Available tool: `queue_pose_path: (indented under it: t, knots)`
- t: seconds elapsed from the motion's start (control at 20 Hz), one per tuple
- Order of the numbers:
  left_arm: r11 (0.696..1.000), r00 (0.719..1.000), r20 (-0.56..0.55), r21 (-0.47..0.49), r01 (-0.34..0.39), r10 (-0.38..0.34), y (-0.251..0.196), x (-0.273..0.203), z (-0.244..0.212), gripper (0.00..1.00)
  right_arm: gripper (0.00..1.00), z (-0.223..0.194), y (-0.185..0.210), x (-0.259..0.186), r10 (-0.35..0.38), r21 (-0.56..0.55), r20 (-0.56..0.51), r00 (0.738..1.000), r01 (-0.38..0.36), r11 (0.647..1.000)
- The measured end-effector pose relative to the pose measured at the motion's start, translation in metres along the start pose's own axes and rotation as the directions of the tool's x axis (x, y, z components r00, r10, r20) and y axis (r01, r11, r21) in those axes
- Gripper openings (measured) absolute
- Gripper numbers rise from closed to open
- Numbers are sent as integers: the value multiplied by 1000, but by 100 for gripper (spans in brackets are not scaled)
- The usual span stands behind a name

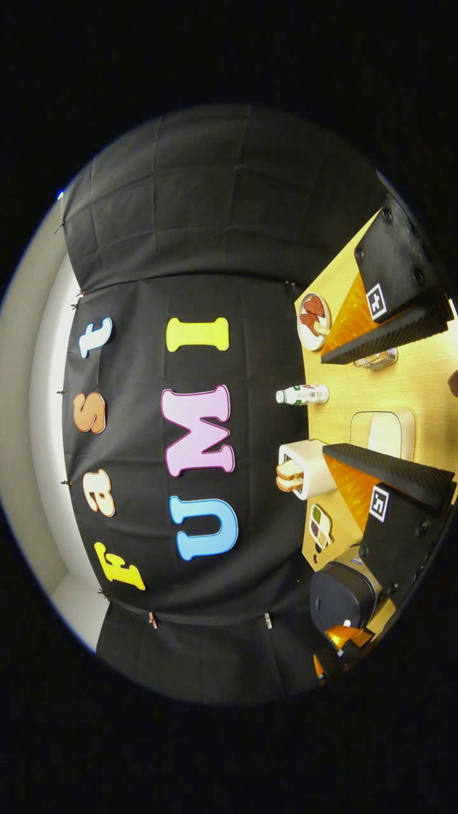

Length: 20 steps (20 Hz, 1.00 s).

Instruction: Close the left gripper, press the button to open the rice cooker; take a wooden spoon from the chopstick holder with the right hand, scoop a spoonful of rice and pour it into the rice cooker, then put the wooden spoon back into the chopstick holder.

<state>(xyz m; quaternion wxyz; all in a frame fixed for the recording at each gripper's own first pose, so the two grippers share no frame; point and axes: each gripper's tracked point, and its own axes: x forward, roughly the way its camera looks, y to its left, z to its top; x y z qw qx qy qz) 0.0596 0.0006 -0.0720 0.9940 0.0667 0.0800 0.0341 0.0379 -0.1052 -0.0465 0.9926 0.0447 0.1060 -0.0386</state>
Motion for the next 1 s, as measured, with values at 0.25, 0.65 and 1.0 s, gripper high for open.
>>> queue_pose_path:
  t: [0.25, 0.65, 1.0]
  knots:
    - [996, 997, 73, -94, -1, 8, -6, -21, 66, 97, 84, 4, -3, -14, 1, -7, 27, 1000, -1, 1000]
    - [999, 990, 144, -46, 9, -2, -23, -43, 93, 96, 87, 15, -8, -23, 9, 35, 57, 998, -11, 999]
    - [999, 988, 152, -32, 22, -17, -31, -45, 93, 96, 82, 15, -8, -24, 16, 30, 54, 998, -18, 999]
